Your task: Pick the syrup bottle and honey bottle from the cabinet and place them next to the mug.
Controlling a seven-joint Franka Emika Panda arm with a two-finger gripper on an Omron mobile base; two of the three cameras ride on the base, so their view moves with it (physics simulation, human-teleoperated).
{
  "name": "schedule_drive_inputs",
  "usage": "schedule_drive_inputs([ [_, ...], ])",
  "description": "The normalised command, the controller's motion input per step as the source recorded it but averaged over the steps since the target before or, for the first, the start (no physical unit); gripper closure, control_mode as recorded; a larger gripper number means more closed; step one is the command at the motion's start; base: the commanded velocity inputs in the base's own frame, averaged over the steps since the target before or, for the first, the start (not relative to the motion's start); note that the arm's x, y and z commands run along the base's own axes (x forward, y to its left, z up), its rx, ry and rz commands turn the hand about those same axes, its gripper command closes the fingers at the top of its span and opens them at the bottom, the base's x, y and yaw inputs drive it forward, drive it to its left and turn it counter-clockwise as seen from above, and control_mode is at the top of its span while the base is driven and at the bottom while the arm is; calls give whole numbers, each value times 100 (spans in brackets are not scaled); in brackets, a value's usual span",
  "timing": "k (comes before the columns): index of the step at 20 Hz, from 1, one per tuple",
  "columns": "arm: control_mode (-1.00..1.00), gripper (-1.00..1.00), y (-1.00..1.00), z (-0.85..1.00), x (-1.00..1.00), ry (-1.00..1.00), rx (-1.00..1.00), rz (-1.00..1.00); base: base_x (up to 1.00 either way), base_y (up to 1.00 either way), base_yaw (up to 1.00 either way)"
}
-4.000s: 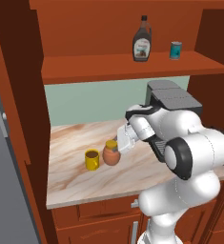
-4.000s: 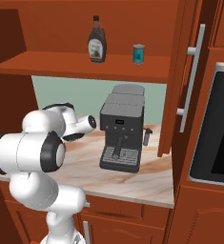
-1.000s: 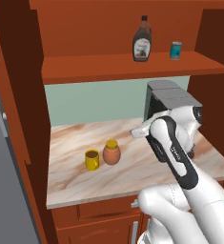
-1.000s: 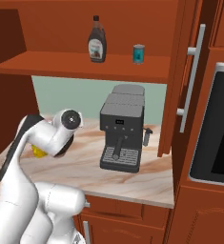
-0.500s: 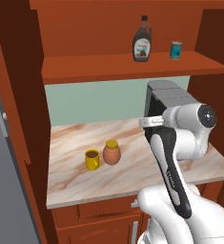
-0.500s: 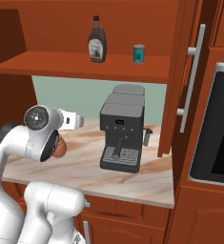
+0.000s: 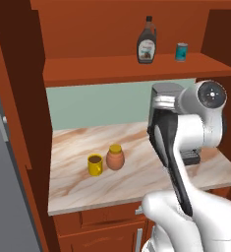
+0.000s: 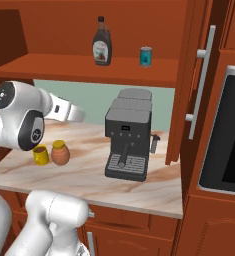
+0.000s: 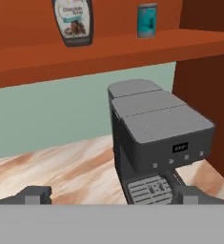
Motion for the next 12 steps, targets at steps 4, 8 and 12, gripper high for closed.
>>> schedule_drive_inputs([
  [4, -100, -100, -10, 77, -10, 0, 0, -9, 0, 0, 0],
  [8, -100, -100, -23, 68, -21, 0, 0, 2, 0, 0, 0],
  [12, -100, -100, -36, 66, 0, 0, 0, 13, 0, 0, 0],
])
